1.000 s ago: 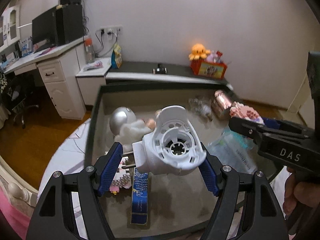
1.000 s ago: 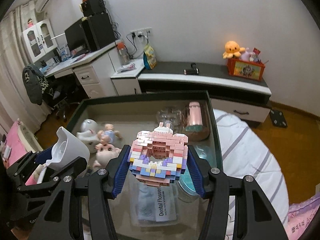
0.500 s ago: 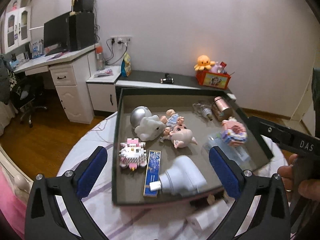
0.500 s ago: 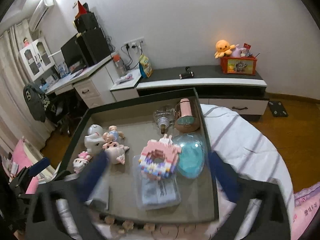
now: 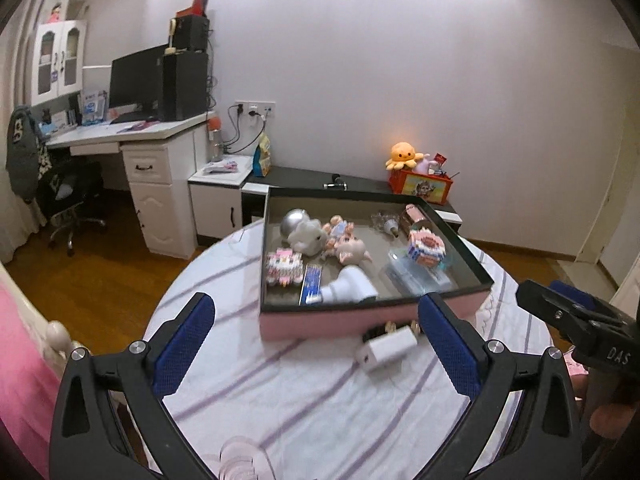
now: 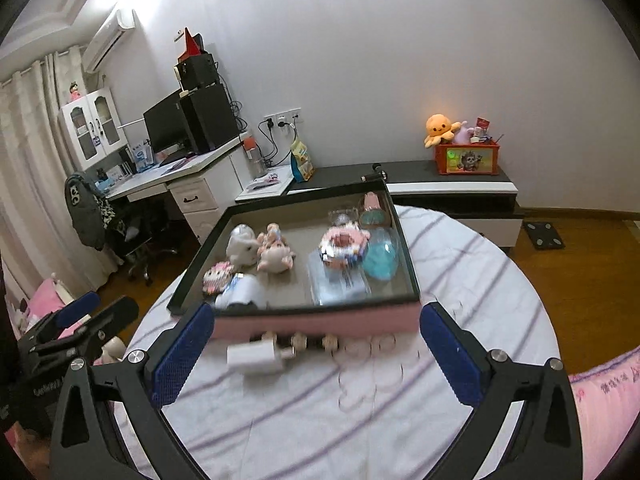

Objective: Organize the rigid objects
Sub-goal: 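Withdraw both open tools from the box, then grasp the white charger cube with left tool while right tool grasps the black beaded hair clip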

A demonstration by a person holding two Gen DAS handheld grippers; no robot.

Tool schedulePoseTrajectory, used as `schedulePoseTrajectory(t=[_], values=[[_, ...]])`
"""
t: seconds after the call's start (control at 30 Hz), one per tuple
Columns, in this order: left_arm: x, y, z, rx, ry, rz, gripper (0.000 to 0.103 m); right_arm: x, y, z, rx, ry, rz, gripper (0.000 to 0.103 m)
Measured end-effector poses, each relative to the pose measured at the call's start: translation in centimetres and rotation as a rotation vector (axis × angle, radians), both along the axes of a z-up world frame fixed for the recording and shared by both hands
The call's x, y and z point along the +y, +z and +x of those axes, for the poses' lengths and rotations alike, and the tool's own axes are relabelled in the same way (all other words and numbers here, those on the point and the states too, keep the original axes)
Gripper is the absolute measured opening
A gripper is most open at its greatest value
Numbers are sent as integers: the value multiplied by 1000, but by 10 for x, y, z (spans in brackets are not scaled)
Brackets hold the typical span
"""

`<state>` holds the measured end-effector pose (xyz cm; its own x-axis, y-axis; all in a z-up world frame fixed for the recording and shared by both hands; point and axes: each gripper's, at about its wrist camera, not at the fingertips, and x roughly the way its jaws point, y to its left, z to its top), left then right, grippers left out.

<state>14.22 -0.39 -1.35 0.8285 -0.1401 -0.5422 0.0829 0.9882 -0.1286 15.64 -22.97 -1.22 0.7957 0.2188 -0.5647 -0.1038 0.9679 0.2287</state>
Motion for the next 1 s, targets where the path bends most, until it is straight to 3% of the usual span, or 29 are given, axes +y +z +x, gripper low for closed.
schedulePoseTrajectory(t=[0.43, 1.0], values=[[-5, -51, -39, 82, 15, -22, 103, 3, -26, -52, 18, -47, -40, 103], [-15, -44, -57, 66, 2, 24, 103, 0, -31, -72, 13, -78, -64, 103]])
